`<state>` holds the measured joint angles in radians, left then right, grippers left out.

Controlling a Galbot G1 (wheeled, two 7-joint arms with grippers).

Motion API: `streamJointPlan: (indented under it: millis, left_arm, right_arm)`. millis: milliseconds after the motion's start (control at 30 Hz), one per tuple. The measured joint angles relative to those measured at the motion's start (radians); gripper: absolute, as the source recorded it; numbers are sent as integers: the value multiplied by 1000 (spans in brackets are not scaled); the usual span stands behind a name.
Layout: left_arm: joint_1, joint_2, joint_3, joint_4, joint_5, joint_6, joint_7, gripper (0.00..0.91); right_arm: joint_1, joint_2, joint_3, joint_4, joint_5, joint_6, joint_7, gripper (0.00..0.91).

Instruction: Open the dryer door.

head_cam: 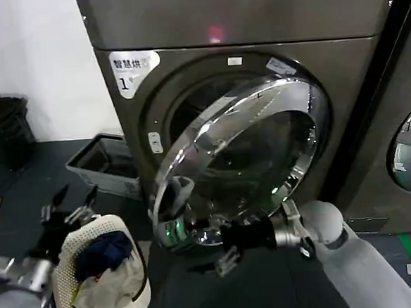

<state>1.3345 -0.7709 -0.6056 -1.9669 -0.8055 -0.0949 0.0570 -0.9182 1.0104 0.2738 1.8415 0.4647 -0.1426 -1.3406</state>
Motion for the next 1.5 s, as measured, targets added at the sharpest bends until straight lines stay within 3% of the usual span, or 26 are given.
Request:
streamJointPlan:
  millis: [433, 800, 1033, 1200, 1300, 1500]
  left_arm:
    - [-271, 109, 303, 119, -88, 3, 115, 907]
    - [-445, 91, 517, 121, -69, 10, 156, 907]
    - [-541, 92, 645, 107, -46, 6, 188, 907]
    - [-592, 96, 712, 94, -53, 11, 188, 907]
    - [-611, 94, 751, 94, -74, 17, 203, 907]
    - [-630, 83, 816, 80, -82, 15, 228, 907]
  right_arm:
    - [-146, -24, 195, 9, 29, 54, -121, 907]
    - [-262, -2, 541, -150, 30, 112, -120, 907]
    - [-319, 37, 744, -201, 30, 116, -117, 907]
    - [-356, 72, 900, -215, 4, 125, -44, 907]
    - [-375, 82, 1016, -209, -64, 117, 57, 907]
    - [-420, 127, 1210, -162, -46, 122, 300, 907]
